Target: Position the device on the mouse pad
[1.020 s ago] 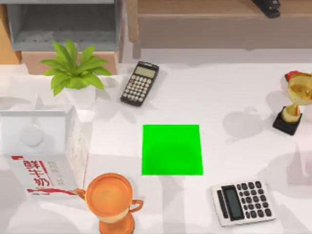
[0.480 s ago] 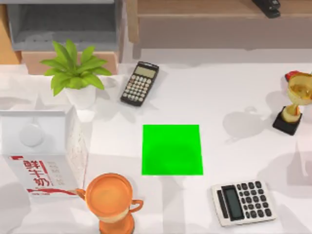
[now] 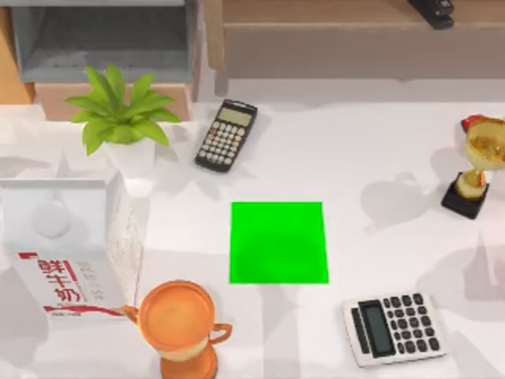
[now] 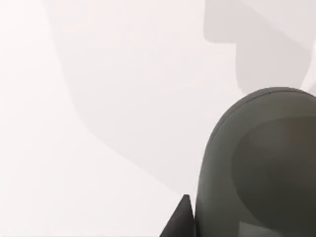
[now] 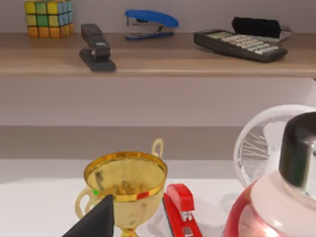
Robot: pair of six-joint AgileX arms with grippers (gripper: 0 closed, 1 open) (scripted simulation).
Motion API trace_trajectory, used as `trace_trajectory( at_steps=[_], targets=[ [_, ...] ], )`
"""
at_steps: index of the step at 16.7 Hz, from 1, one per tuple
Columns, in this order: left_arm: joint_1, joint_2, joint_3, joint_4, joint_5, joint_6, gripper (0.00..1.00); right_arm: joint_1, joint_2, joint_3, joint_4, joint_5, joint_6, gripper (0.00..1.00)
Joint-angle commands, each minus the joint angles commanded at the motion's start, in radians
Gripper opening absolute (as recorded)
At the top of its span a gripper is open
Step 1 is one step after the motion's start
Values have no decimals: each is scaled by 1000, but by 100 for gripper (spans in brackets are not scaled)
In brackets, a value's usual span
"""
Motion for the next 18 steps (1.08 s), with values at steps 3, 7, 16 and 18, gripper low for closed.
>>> trace_trajectory(
  at_steps=[3, 7, 16, 18],
  targets=[
    [-97, 35, 102, 1, 3, 219, 0, 0, 0, 0, 0, 0, 0, 100],
    [-264, 101, 265, -3, 9, 593, 0, 0, 0, 0, 0, 0, 0, 100],
    [-703, 329, 617, -57, 24, 1582, 0, 0, 0, 0, 0, 0, 0, 100],
    [-797, 398, 670, -79, 27, 1796, 0, 0, 0, 0, 0, 0, 0, 100]
  ],
)
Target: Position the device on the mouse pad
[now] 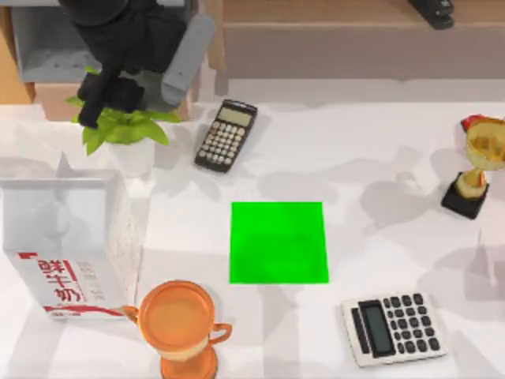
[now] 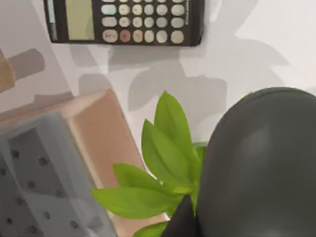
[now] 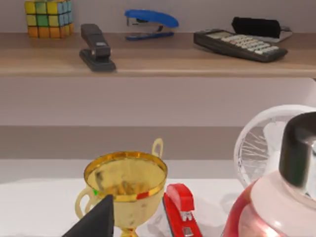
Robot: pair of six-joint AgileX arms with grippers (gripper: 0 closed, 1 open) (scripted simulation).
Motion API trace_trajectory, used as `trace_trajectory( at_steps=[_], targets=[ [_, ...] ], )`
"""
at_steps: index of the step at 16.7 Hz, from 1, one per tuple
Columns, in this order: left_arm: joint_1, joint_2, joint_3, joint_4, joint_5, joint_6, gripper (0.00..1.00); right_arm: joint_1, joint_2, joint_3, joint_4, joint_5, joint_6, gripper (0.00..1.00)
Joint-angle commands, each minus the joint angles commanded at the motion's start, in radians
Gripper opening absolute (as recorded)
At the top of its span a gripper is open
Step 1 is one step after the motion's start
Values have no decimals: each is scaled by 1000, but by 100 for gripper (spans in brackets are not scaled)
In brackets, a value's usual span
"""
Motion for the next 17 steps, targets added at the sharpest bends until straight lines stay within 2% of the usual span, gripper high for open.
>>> trace_trajectory(
  at_steps=[5, 9, 12, 17],
  targets=[
    [-201, 167, 91, -57, 5, 464, 0, 0, 0, 0, 0, 0, 0, 100],
    [-313, 274, 128, -94, 7, 723, 0, 0, 0, 0, 0, 0, 0, 100],
    [-356, 319, 140, -109, 6, 825, 0, 0, 0, 0, 0, 0, 0, 100],
    [-363, 326, 141, -112, 6, 841, 0, 0, 0, 0, 0, 0, 0, 100]
  ],
)
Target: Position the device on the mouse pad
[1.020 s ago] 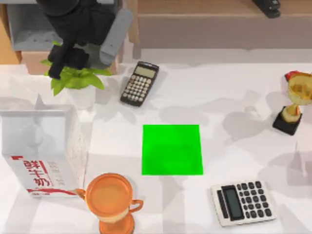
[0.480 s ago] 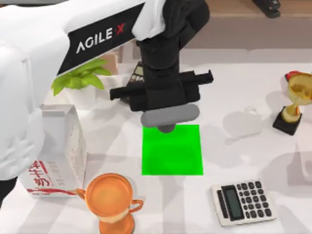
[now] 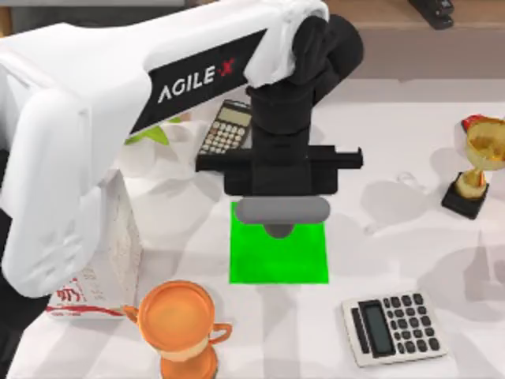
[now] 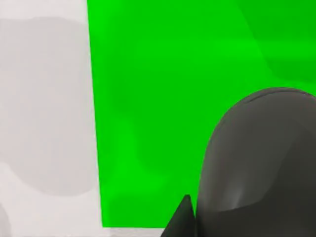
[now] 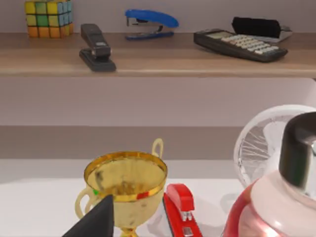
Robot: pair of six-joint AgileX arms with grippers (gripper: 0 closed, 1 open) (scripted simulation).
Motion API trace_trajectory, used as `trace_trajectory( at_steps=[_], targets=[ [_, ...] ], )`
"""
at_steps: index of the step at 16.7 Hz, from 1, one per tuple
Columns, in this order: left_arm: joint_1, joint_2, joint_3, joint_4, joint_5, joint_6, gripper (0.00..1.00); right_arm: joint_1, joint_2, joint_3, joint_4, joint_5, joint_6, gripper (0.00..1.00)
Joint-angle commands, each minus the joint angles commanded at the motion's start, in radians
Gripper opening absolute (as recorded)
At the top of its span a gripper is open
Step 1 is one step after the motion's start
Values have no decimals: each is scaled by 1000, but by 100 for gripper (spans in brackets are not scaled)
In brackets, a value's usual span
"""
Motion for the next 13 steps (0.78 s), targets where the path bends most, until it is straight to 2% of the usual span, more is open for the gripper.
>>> trace_trajectory(
  at_steps=[7, 13],
  targets=[
    [68, -3, -24, 17, 7, 44, 0, 0, 0, 0, 0, 0, 0, 100],
    [122, 0, -67, 98, 11, 68, 0, 0, 0, 0, 0, 0, 0, 100]
  ],
)
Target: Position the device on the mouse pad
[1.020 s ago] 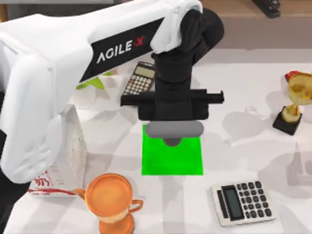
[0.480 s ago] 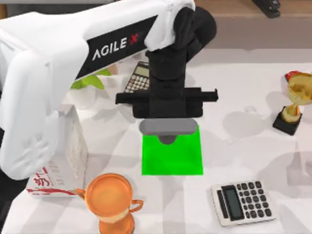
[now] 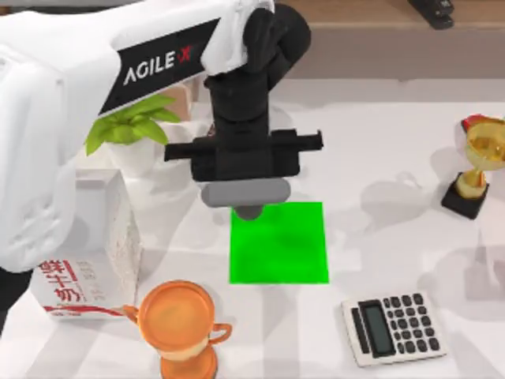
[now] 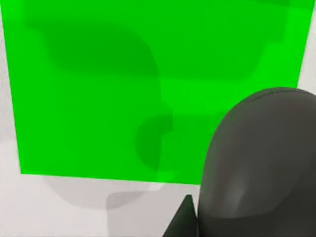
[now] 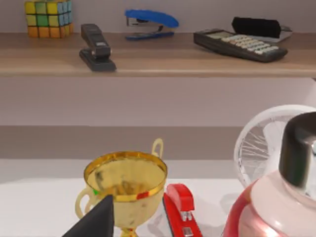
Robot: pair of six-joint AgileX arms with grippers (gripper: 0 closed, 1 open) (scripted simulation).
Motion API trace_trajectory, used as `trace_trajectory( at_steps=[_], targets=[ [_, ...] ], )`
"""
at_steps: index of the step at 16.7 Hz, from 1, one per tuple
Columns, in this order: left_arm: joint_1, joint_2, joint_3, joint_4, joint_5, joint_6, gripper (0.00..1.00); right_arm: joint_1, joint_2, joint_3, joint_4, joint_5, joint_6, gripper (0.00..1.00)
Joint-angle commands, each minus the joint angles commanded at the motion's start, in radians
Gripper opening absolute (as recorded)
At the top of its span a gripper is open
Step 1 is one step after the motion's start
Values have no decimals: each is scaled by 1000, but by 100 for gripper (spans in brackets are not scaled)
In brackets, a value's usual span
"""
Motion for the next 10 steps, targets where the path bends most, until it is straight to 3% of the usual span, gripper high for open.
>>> trace_trajectory(
  at_steps=[10],
  targets=[
    [-122, 32, -58, 59, -11, -67, 0, 0, 0, 0, 0, 0, 0, 100]
  ],
)
